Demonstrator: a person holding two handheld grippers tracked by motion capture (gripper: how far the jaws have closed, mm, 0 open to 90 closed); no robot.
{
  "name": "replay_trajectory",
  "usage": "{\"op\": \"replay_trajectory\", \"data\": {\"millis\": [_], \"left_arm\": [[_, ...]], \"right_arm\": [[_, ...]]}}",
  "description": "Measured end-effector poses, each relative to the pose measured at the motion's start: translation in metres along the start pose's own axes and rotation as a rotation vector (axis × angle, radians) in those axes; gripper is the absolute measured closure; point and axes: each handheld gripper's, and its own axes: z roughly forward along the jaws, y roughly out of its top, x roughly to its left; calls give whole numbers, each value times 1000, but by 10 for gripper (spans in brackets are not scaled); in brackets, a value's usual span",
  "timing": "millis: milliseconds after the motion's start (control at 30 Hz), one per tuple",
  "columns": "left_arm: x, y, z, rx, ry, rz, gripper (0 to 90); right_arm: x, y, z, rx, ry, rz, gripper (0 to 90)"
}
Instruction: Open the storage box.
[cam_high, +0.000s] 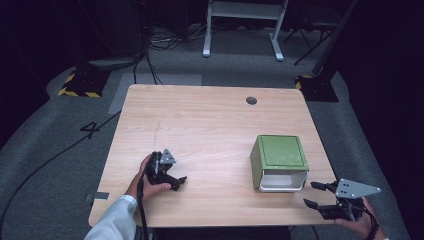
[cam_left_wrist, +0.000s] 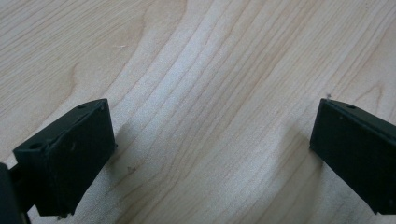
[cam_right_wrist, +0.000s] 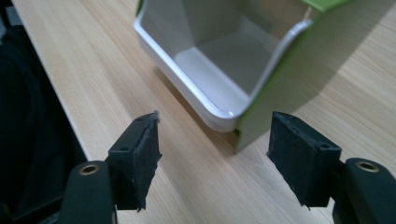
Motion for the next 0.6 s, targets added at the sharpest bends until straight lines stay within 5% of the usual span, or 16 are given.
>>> {"op": "replay_trajectory", "data": {"millis": [600], "left_arm": [[0, 0, 0, 0, 2, 4, 1]], "right_arm": [[15, 19, 19, -17, 63, -36, 412]]}}
